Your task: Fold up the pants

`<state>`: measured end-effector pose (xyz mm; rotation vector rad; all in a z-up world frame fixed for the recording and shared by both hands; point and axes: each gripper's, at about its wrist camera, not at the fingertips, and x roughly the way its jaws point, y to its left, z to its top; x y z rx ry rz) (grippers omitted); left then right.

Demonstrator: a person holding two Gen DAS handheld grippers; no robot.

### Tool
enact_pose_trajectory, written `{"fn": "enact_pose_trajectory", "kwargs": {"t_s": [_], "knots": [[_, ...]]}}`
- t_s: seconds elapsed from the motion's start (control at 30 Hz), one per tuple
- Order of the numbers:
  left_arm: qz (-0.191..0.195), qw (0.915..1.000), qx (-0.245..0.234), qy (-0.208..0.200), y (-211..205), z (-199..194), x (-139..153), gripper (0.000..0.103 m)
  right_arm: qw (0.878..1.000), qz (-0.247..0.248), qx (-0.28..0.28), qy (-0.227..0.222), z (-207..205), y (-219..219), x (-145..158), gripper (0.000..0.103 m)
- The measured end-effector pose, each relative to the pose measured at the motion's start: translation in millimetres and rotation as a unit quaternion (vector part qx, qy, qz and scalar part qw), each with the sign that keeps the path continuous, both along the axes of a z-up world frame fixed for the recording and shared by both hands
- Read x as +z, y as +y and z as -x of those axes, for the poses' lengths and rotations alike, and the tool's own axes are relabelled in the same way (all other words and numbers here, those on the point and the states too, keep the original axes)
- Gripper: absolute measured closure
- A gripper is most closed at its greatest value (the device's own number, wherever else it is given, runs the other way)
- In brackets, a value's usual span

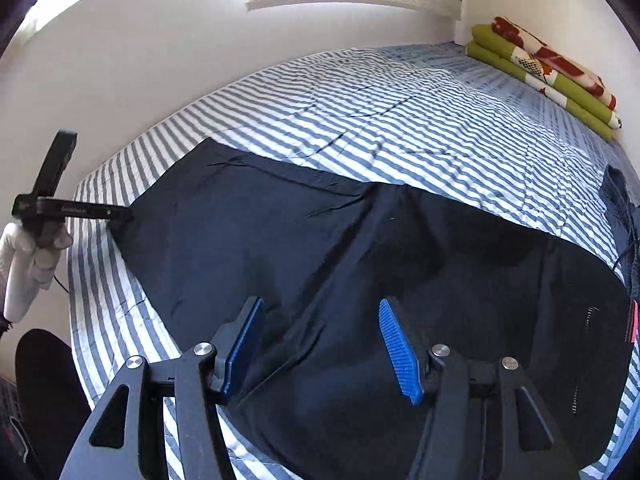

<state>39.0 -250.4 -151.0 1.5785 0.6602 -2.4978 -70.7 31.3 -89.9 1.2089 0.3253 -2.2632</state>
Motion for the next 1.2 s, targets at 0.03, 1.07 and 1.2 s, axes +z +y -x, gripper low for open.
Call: {"fn": "enact_pose_trajectory", "kwargs": {"t_s": [0.03, 1.07, 1.2], "knots": [[-0.001, 1.0, -0.002, 0.0, 2.8, 0.2, -0.2, 0.066, 1.0, -0.006, 0.003, -0.001, -3.1, -4.5, -1.8, 0.048], [0.002, 0.9907, -0.037, 0.131, 90.5, -18.2, 55.5, 0.093, 0.971, 0.101, 0.063, -0.206, 77.1, -179.0, 14.6, 0.046], [0.0, 0.9887, -0.036, 0.146, 84.2, -24.7, 59.8, 0.093, 0.963, 0.064, 0.07, -0.251, 87.8, -222.9, -7.2, 0.046]]}}
